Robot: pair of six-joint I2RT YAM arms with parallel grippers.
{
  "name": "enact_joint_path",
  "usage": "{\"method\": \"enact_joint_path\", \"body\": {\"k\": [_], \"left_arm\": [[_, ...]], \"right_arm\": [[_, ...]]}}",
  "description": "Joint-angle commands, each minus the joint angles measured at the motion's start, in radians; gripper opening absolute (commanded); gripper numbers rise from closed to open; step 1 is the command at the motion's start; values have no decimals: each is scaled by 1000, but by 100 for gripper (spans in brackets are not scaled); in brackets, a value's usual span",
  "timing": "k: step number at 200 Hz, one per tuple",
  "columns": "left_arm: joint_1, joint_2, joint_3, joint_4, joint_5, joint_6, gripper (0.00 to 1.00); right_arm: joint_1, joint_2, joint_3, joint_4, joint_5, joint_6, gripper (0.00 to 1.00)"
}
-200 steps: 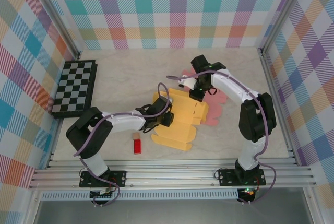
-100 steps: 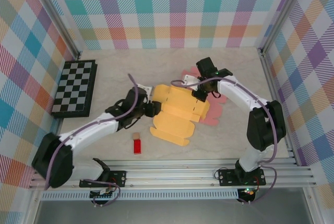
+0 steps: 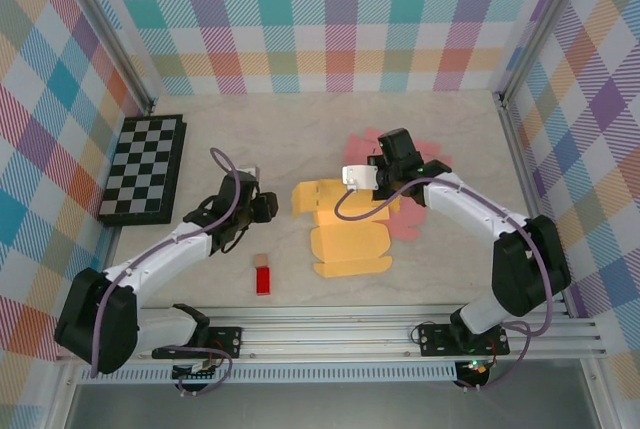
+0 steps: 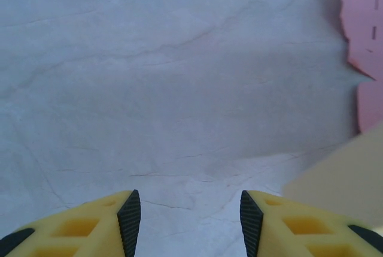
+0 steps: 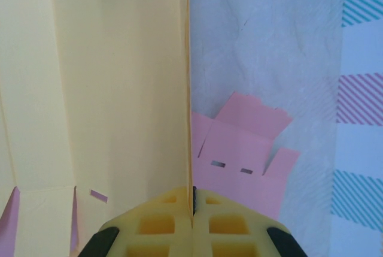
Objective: Fold the paper box
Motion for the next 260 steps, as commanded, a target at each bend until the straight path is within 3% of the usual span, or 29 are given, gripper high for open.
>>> {"method": "enact_joint_path", "body": {"k": [1,20,48,135,186,260], "left_arm": [[13,29,-33,88,94,-15,49],[9,44,-53,145,203,19,47],[-5,52,-85,183,240,58,45],[-98,172,-35,222,372,134,40],[-120,177,-40,219,374,154,40],[-180,218,-5,218,397,170,40]], "right_arm": [[5,-40,-44,116,-16,-86,0],[21,-65,-136,231,-8,-157,0],[39,-72,-219,357,10,-163,0],[42,-51,-239,360,25,-127,0],[78,-83,-410,701,133,-263,0],[100,-76,-477,824,190,-269,0]]}}
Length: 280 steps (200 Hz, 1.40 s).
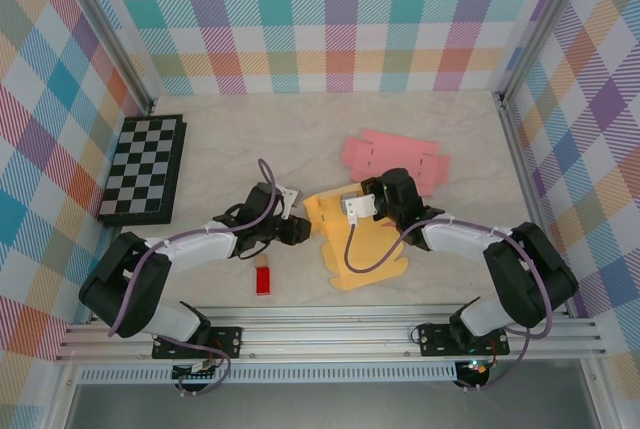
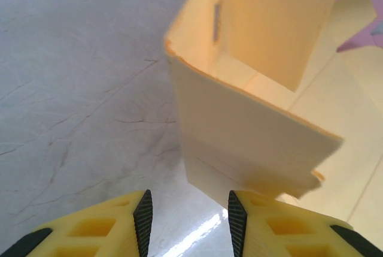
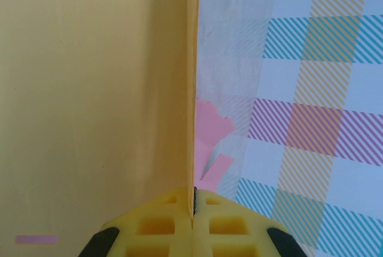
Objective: Fold the paper box
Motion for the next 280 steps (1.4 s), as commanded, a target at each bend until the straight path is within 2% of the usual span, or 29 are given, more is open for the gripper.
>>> {"method": "enact_joint_path", "body": {"k": [1,62,94,109,133,151,186,225,247,280], "left_arm": [[-33,15,36,19,26,26,40],[-72,38,42,61,12,-5,41],[-78,52,48,69,22,-11,41],[-77,31,61,20,10,10,41],[-72,-42,81,-105,-122,42,44],[-38,-97,97,-192,-234,8,45],[18,-164,72,-211,-392,2,48],[113,-212,-101,75,-305,46,49],[166,-197,-148,227,-162,75,49],[183,-117,-106,277,5,118,49]], "right_arm": [[14,-19,-26,102,33,-23,0],[31,-16,-68,250,76,7,0],[37,-11,-76,249,88,23,0],[37,-8,-81,249,95,23,0],[36,-11,-78,237,97,21,0],[36,-14,-77,242,94,19,0],[34,-30,-72,245,74,31,0],[35,-67,-85,256,43,65,0],[34,-85,-88,244,25,81,0],[34,-90,-88,240,15,88,0]]}}
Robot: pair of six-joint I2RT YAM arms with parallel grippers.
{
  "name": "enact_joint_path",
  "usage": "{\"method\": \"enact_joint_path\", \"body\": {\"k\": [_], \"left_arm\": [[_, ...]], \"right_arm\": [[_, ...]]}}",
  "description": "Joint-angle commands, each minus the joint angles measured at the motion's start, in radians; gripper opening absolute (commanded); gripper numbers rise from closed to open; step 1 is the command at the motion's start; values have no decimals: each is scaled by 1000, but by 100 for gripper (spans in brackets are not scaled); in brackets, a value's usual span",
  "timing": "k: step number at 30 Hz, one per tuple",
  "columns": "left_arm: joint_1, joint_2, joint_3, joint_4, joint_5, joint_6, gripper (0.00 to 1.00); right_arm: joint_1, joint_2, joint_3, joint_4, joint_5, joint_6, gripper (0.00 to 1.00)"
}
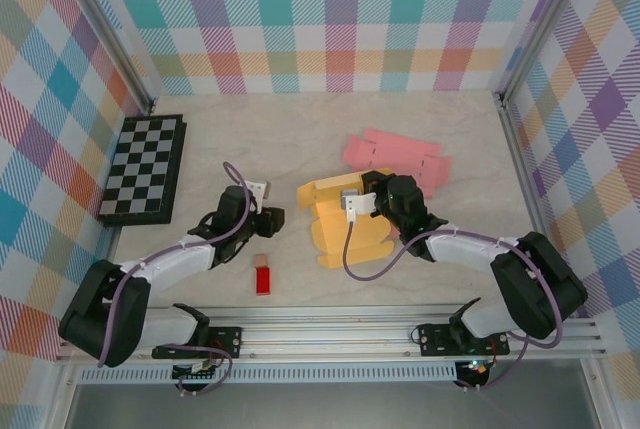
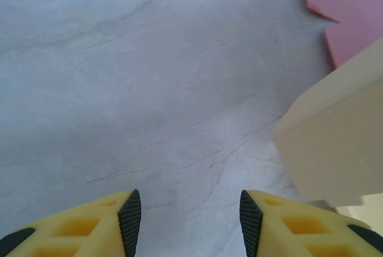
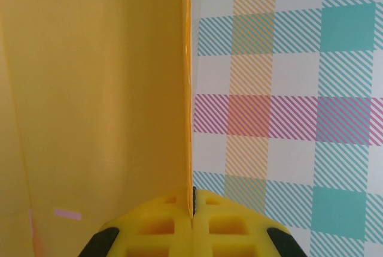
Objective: Fold the paper box
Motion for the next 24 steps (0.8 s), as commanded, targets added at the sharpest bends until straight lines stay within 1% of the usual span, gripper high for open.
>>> {"method": "enact_joint_path", "body": {"k": [1,5,9,15,17,20,24], "left_arm": [[16,52,41,144,173,59,49],[18,103,65,156,214,93,48],[11,124,10,320,249,113,48],[-9,181,62,272,295,148,48],[-23,196,73,255,295,164,47],[-48,214,91,228,264,198,47],[-57,241,118,204,251,204,47]], "right_arm": [[3,-23,-10,33,-34,39,0],[3,-29,-10,25,-47,51,0],[3,-16,-18,37,-52,22,0],[3,24,-39,112,-35,16,0],[5,29,-38,113,-35,18,0],[5,29,-39,108,-37,21,0],[5,28,-35,91,-40,19,0]]}}
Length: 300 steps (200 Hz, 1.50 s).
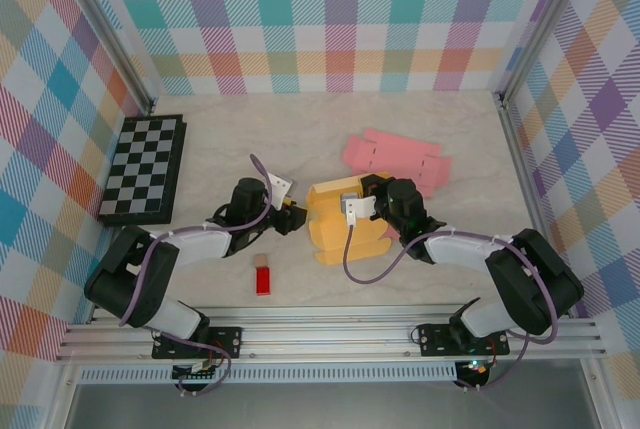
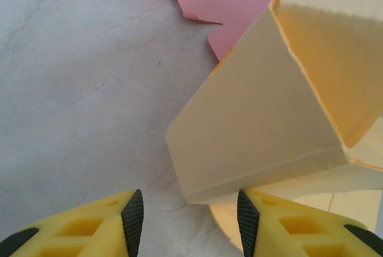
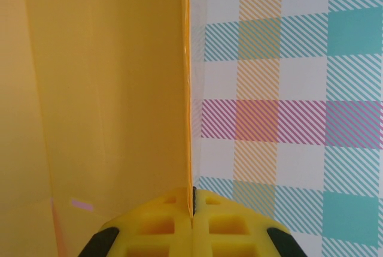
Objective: Fold the paper box
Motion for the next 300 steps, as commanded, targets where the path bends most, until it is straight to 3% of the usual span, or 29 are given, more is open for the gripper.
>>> {"method": "enact_joint_path", "body": {"k": [1,155,300], "left_arm": [[-20,24,53,-25,-5,40,47],[-58,75,107,-90,-46,40,48],[-106,151,169,-41,-93,-35,50]], "right_arm": [[5,2,-6,38,-18,6,0],[28,141,-42,194,87,-117,0],[48,165,-45,197,118,-153,0]]}}
